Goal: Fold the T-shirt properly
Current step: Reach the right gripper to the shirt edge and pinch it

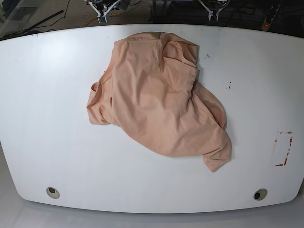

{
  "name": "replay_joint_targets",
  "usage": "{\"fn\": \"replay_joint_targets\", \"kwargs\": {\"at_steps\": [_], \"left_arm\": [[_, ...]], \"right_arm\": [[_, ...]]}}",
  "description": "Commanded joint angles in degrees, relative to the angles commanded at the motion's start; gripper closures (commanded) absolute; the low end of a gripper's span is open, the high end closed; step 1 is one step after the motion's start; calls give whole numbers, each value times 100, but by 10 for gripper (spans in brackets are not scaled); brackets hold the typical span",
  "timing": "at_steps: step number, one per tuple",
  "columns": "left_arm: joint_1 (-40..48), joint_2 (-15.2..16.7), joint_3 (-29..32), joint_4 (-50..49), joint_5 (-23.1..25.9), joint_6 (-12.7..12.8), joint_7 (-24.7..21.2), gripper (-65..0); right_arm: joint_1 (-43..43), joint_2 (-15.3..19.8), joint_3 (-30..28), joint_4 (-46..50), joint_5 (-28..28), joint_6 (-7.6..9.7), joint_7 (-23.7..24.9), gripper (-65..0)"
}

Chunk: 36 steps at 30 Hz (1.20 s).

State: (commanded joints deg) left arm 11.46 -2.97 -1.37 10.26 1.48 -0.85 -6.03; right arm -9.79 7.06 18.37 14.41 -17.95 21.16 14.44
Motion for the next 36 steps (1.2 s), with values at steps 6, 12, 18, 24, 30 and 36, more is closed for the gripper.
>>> {"fn": "replay_joint_targets", "kwargs": {"at_steps": [6,12,18,24,30,36], "left_arm": [[-192,3,28,-222,41,11,-34,-343],[-183,3,28,-213,41,11,-34,-340],[98,3,28,138,41,11,-43,-339],[819,12,28,1255,41,20,-8,-339],[1733,3,19,2635,32,20,-8,-339],[2823,-41,10,4411,32,20,-17,-339]], "right_arm": [[25,-7,-39,-56,-2,122,-50,-185],[-2,-7,-39,-38,-2,122,-50,-185],[-459,-25,-30,700,6,122,-41,-185],[-907,-121,-30,1254,15,148,-85,-185],[-1540,-236,-21,2036,33,174,-85,-185],[-2375,-455,-21,3258,33,183,-94,-185]]}}
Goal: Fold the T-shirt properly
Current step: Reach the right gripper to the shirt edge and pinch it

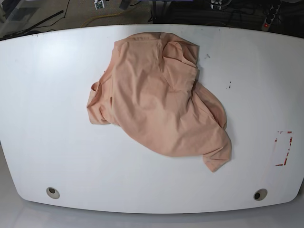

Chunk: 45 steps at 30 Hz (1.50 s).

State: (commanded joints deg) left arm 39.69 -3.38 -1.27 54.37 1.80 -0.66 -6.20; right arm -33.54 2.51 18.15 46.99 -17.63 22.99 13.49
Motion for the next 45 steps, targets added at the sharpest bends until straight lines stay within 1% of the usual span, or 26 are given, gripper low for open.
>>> {"fn": "replay_joint_targets", "kwargs": {"at_steps": [1,3,4,6,9,11,13,14,17,19,20,21,23,25,30,33,34,36,39,40,42,43,45], "left_arm": [[229,-9,0,378,0,0,0,-339],[501,-35,0,800,0,-9,-9,-339],[730,-123,0,1187,0,-9,-9,-339],[1134,-202,0,1864,0,-9,-9,-339],[1582,-237,-9,2620,-9,-9,-9,-339],[1846,-237,-149,3059,-9,-9,-9,-339],[2119,-211,-352,3543,-9,-18,-9,-339],[2180,-211,-387,3666,-9,-18,-9,-339],[2418,-220,-484,4193,-9,-18,-9,-339],[2541,-229,-527,4484,-9,-18,-9,-339],[2664,-229,-589,4712,-9,-18,-9,-339],[2725,-229,-633,4844,-18,-18,-9,-339],[2857,-229,-695,5169,-176,-18,-9,-340],[2963,-237,-747,5477,-475,-18,-9,-340],[3138,-352,-1064,5934,-1371,-26,-9,-343],[3112,-352,-1213,5969,-1653,-26,-9,-344],[3095,-360,-1248,5969,-1679,-26,-9,-346],[3024,-360,-1248,5978,-1670,-26,-9,-358],[2954,-360,-1292,5978,-1670,-26,-9,-415],[2936,-352,-1363,5978,-1670,-26,-9,-436],[2919,-343,-1407,5969,-1670,-26,0,-461],[2857,-343,-1433,5960,-1679,-26,0,-472],[2725,-334,-1459,5952,-1679,-26,9,-472]], "right_arm": [[-185,-88,0,273,0,0,0,-185],[-431,-167,0,642,0,0,0,-185],[-642,-211,-9,976,9,0,0,-185],[-1037,-413,-9,1591,9,0,0,-185],[-1512,-563,-9,2277,26,0,0,-185],[-1785,-580,-18,2708,299,0,0,-185],[-2101,-580,-105,3147,765,9,-9,-185],[-2198,-571,-149,3270,888,9,-9,-185],[-2664,-457,-352,3868,1451,9,-62,-185],[-2927,-360,-404,4290,1767,9,-158,-185],[-3130,-308,-413,4554,2048,9,-193,-185],[-3253,-290,-422,4712,2207,9,-193,-185],[-3525,-264,-422,5116,2558,9,-193,-185],[-3719,-264,-422,5556,2848,9,-202,-185],[-4097,-264,-404,6549,3332,9,-202,-187],[-4079,-264,-413,6831,3516,9,-202,-193],[-4044,-264,-422,6857,3596,9,-202,-216],[-3815,-255,-431,6892,3780,9,-220,-320],[-3543,-255,-431,6901,3930,9,-466,-442],[-3446,-255,-431,6901,3991,9,-571,-458],[-3262,-255,-431,6901,4105,88,-800,-458],[-3121,-255,-431,6910,4193,211,-985,-460],[-2901,-255,-404,6910,4422,396,-1319,-466]]}}
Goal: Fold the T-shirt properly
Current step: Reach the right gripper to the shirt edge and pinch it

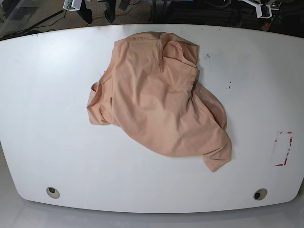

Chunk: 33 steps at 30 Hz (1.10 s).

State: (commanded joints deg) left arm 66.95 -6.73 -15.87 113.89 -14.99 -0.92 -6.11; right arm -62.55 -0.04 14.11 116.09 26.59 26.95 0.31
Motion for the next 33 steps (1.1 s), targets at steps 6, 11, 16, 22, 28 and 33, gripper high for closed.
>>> {"fn": "replay_joint_targets", "kwargs": {"at_steps": [6,11,16,22,28,33], "left_arm": [[-185,9,-26,-26,9,9,0,-471],[-308,9,-132,-26,18,9,0,-471],[-404,18,-334,-26,18,9,9,-471],[-413,18,-396,-26,18,9,9,-471],[-545,0,-404,-26,18,9,9,-471],[-756,0,-404,-18,18,9,229,-471]], "right_arm": [[738,35,18,0,598,167,-1319,-466],[1301,149,26,-26,1169,167,-2453,-461],[1908,141,141,-53,1512,105,-3727,-461],[2400,105,264,-281,1530,-299,-4510,-460],[2708,123,255,-712,1521,-598,-4527,-460],[2919,123,264,-1081,1512,-721,-4527,-460]]}}
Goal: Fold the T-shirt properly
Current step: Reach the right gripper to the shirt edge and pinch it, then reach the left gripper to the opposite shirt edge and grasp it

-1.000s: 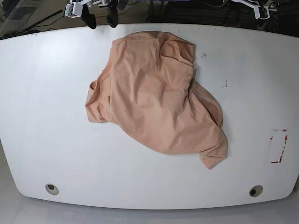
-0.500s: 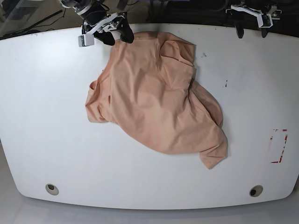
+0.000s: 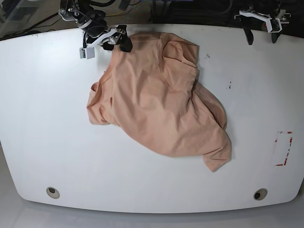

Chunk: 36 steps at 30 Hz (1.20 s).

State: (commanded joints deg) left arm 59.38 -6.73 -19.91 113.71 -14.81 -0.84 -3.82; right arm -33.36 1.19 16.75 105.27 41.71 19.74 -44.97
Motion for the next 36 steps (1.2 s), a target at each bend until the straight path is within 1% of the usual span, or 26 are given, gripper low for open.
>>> {"fn": "replay_joint_targets", "kwargs": {"at_steps": [2,6,7,8,10,13,14,15,18,21,22,25,27,31,33,34,36], "left_arm": [[-123,-9,0,9,0,0,167,-471],[-255,-9,0,9,0,-9,255,-471],[-290,-9,9,9,0,-9,264,-471],[-325,-9,9,9,0,-9,264,-471],[-413,-9,9,9,0,-9,264,-471],[-598,-9,9,18,0,-9,273,-471],[-659,-9,9,26,0,-9,273,-471],[-721,-9,9,35,0,0,273,-471],[-1020,-9,9,35,0,0,273,-471],[-1380,-9,26,18,9,0,281,-471],[-1574,-9,35,9,9,0,352,-471],[-2057,0,35,18,9,0,905,-471],[-2620,9,0,9,9,9,1459,-471],[-3473,9,0,-26,18,18,2321,-471],[-3842,9,0,-26,18,18,2743,-472],[-4088,18,0,-70,9,18,2954,-472],[-4519,18,0,-202,9,18,3314,-474]], "right_arm": [[105,0,-26,-97,-9,-62,0,-458],[290,0,-35,-316,-9,-62,0,-452],[325,0,-35,-352,-9,-62,-9,-433],[360,0,-62,-396,-9,-62,-9,-396],[396,0,-123,-413,-9,-62,-9,-296],[396,0,-149,-396,-9,-62,-9,-75],[396,0,-149,-396,-9,-62,-9,-22],[396,0,-149,-396,-9,-62,-9,-5],[387,0,-149,-325,-9,-44,0,-3],[334,18,-141,-53,-9,-26,0,-2],[255,35,-132,97,-9,-26,0,-2],[97,220,-123,457,-18,-18,0,0],[18,396,-105,730,-18,-18,0,0],[-149,721,97,870,9,-9,0,0],[-176,809,264,897,18,0,0,0],[-185,835,360,897,18,70,0,0],[-185,897,580,897,18,299,-9,0]]}}
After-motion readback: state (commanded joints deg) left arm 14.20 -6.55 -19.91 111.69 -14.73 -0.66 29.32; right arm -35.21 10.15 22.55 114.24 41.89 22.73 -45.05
